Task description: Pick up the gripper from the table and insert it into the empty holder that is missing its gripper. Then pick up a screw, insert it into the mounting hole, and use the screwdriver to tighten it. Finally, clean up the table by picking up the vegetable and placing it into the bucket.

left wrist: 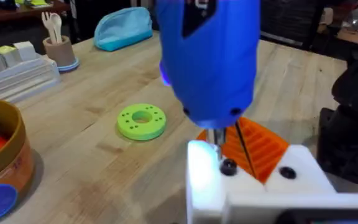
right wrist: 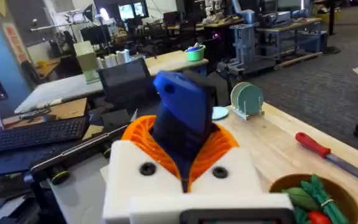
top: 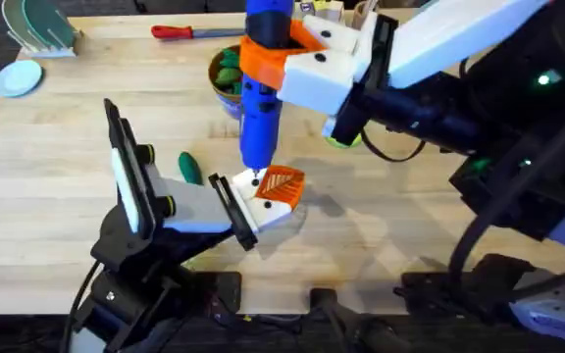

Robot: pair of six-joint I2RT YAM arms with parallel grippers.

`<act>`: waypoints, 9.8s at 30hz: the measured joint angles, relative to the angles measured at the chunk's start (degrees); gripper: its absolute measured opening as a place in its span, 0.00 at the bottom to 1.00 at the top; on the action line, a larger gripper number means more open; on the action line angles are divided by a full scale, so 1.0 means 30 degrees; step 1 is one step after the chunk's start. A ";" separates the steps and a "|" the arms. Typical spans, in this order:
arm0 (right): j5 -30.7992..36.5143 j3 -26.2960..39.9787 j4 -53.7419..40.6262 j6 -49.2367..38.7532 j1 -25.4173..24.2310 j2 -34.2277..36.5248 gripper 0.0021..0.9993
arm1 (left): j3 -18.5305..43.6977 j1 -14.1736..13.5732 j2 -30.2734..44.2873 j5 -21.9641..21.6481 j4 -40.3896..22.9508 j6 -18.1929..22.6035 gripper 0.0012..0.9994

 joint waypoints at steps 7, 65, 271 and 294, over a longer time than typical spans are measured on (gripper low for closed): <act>-0.0338 0.0000 0.0218 0.0245 0.0000 0.0000 0.02 | 0.0000 0.0000 0.0000 0.0000 0.0000 0.0000 0.00; -0.0681 0.0000 -0.0273 -0.0147 -0.0051 -0.0233 0.02 | 0.0000 0.0000 0.0007 0.0000 0.0000 0.0004 0.00; 1.5606 0.0627 -1.6553 -1.3422 -0.6098 -0.0765 0.99 | 1.2987 0.9320 1.9581 -1.2577 -1.6723 -1.0233 0.99; 1.5606 0.0627 -1.7653 -1.3422 -0.6098 -0.0765 0.99 | 1.3568 1.0506 2.5512 -1.0821 -1.3926 -0.9059 0.03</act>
